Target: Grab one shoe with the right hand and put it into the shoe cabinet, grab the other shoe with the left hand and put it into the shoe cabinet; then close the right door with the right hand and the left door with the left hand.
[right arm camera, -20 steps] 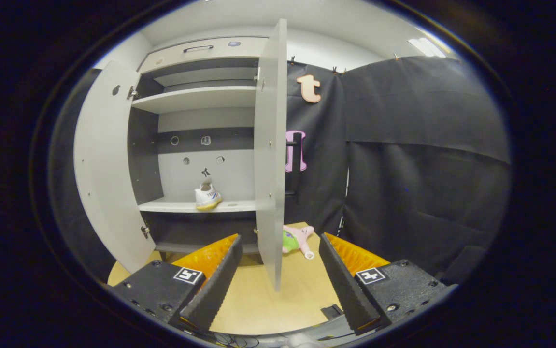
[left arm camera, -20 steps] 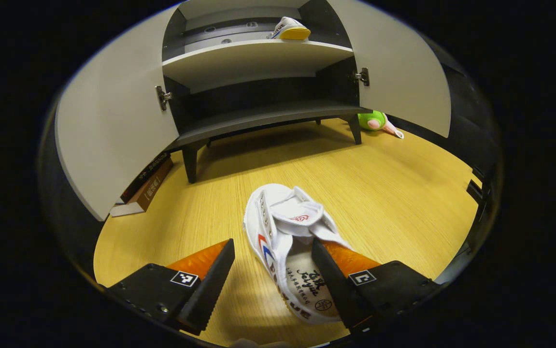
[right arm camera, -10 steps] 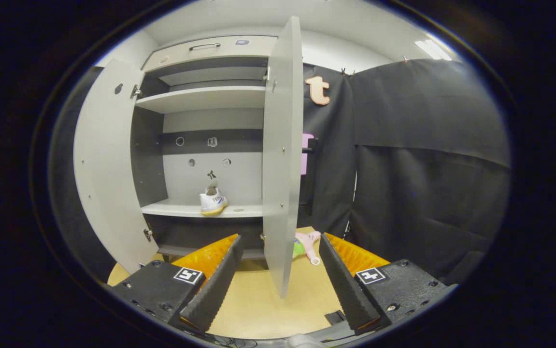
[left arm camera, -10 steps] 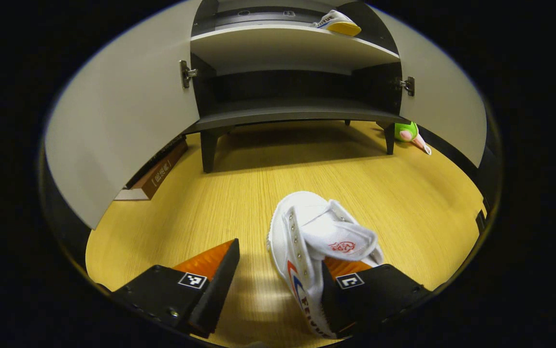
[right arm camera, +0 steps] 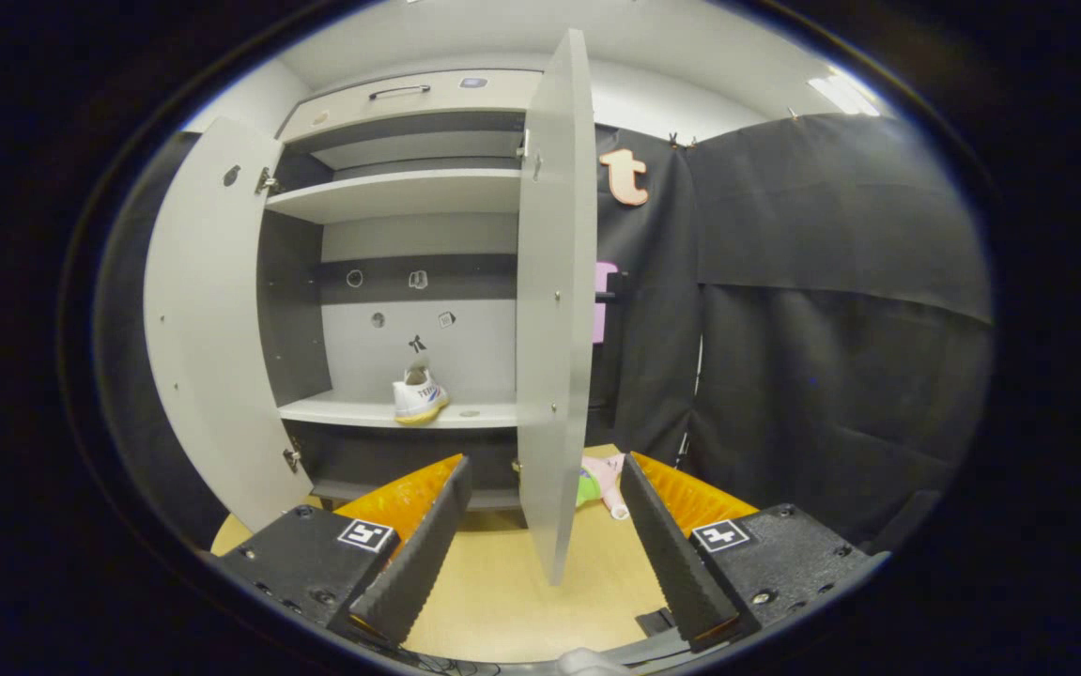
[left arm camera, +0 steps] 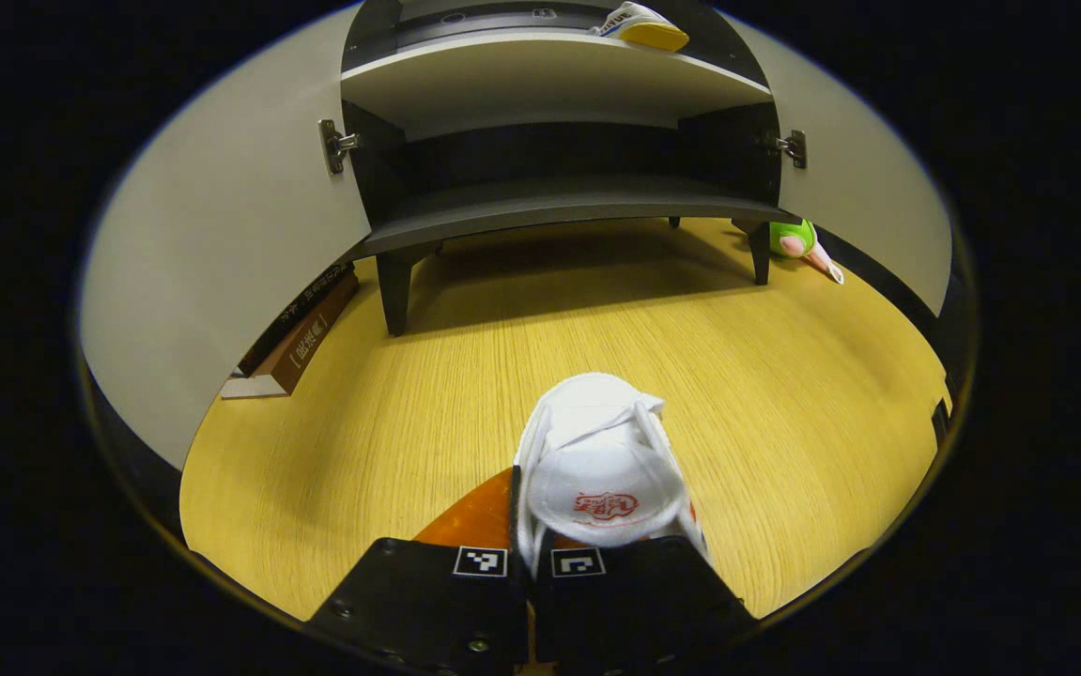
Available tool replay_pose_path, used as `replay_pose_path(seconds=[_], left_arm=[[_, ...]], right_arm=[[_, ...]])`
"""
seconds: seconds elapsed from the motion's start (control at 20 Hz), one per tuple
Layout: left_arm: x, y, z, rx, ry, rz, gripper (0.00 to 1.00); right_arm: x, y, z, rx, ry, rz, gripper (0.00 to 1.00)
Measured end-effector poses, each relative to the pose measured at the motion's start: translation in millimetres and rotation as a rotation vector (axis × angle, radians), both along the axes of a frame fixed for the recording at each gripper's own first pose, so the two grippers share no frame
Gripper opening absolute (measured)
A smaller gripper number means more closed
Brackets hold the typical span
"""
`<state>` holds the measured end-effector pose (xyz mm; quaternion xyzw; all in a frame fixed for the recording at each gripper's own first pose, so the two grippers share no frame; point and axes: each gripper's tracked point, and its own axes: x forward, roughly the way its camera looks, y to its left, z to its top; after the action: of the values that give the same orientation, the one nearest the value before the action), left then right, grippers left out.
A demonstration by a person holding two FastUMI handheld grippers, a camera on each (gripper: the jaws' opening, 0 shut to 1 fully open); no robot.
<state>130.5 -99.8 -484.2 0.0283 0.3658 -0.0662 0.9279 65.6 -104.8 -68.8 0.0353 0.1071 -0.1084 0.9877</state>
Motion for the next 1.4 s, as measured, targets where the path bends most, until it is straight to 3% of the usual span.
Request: replay_pose_path(seconds=[0.25,0.3,0.35,0.45,0.5,0.75,1.15,1.4], left_arm=[[20,7,71,-0.022,-0.061,0.031,0.03],[25,6,91,-0.024,-0.082,0.038,0.12],[32,8,111,-0.027,-0.106,0.045,0.03],[46,7,154,-0.037,-0.156,0.047,0.03],[52,7,175,-0.039,-0.18,0.048,0.12],[98,13,267,-0.025,-0.299,0.079,0.11],[185,15,362,0.004,-0.419,0.124,0.12],[251,13,372,0.033,-0.423,0.149,0.12]], right_arm=[[2,5,14,0.014,-0.045,0.032,1.0],[3,6,17,0.012,-0.059,0.038,1.0],[3,7,21,0.014,-0.069,0.043,1.0],[6,11,26,0.024,-0.086,0.065,1.0],[7,11,28,0.03,-0.095,0.073,1.0],[11,17,43,0.037,-0.134,0.117,1.0],[20,10,60,0.025,-0.174,0.167,0.99],[20,-6,57,0.01,-0.159,0.157,0.99]])
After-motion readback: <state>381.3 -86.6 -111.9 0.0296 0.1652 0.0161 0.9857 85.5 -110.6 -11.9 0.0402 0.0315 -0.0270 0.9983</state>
